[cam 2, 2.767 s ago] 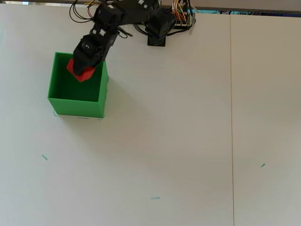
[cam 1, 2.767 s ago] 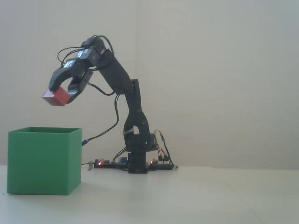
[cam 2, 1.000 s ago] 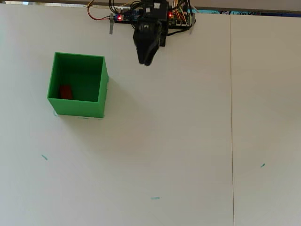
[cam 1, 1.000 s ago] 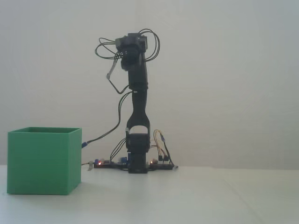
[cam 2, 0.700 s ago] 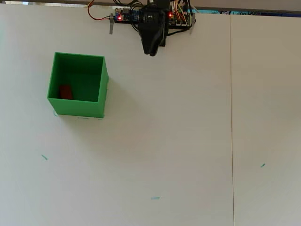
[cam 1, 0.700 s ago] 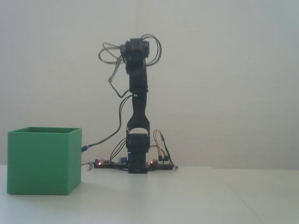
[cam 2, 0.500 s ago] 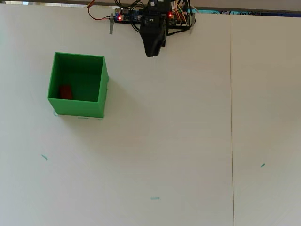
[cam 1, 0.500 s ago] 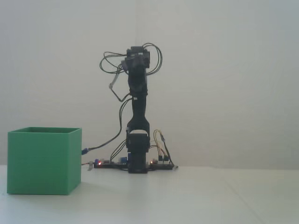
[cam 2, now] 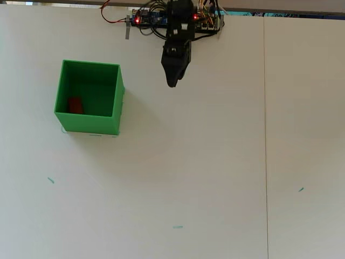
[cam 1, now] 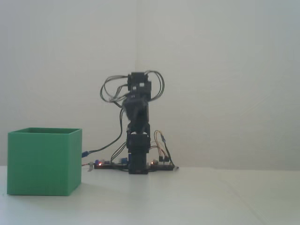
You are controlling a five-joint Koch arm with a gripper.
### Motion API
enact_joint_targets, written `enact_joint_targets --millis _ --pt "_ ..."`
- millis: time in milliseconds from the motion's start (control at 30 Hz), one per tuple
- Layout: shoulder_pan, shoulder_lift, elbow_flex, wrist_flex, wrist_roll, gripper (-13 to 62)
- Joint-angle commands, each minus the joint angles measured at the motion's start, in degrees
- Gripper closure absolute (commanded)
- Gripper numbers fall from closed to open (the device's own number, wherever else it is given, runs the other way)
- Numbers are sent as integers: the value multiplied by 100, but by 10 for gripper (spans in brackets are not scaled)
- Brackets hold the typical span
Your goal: Grasp a red block and put it in the green bin.
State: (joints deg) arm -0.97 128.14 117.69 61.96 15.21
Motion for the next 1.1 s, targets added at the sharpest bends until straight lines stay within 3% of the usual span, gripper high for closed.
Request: enact_joint_targets --millis 0,1067 --pt "105 554 193 -413 -9 140" --pt "141 571 6258 -6952 -492 149"
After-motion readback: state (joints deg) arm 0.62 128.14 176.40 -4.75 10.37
